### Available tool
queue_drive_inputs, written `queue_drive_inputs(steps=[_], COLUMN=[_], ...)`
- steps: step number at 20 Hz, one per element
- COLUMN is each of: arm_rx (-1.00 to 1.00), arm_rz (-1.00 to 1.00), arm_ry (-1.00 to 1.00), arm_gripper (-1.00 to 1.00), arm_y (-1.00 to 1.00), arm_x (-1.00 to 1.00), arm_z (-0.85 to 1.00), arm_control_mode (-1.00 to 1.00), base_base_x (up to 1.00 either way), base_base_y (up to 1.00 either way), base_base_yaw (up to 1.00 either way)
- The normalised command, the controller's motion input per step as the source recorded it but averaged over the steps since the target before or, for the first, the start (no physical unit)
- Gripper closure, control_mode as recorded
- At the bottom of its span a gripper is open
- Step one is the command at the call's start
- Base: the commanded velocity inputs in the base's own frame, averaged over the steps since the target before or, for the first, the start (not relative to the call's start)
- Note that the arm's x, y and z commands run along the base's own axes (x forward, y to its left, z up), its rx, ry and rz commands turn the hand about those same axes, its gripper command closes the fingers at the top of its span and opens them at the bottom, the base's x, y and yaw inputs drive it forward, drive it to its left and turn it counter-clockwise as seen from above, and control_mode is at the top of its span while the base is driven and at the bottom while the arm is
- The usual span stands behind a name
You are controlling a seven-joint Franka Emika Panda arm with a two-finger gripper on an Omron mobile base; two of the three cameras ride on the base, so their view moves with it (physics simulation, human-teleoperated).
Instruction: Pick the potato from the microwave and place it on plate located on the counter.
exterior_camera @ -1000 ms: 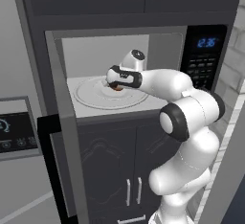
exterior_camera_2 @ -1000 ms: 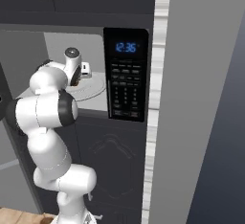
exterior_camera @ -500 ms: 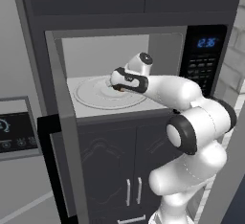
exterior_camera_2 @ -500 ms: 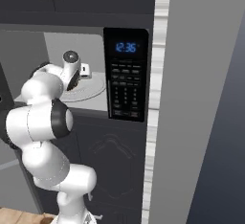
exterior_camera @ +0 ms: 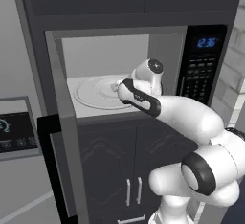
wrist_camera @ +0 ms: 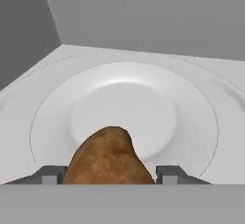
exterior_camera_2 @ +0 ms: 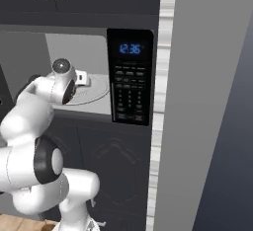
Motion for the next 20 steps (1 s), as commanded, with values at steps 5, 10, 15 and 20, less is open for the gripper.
queue_drive_inputs(steps=[5, 10, 15, 20], arm_rx=[0.0, 0.0, 0.0, 0.0], arm_rz=[-0.09, -0.08, -0.06, -0.02], arm_ry=[0.05, 0.15, 0.11, 0.07], arm_gripper=[1.0, 1.0, 1.0, 1.0], arm_y=[-0.15, -0.1, -0.4, -0.54], arm_x=[-0.87, -0.92, -0.99, -0.99], arm_z=[0.46, 0.48, 0.37, 0.13], arm_control_mode=[-1.0, -1.0, -1.0, -1.0], base_base_x=[0.0, 0.0, 0.0, 0.0], base_base_y=[0.0, 0.0, 0.0, 0.0], base_base_yaw=[0.0, 0.0, 0.0, 0.0])
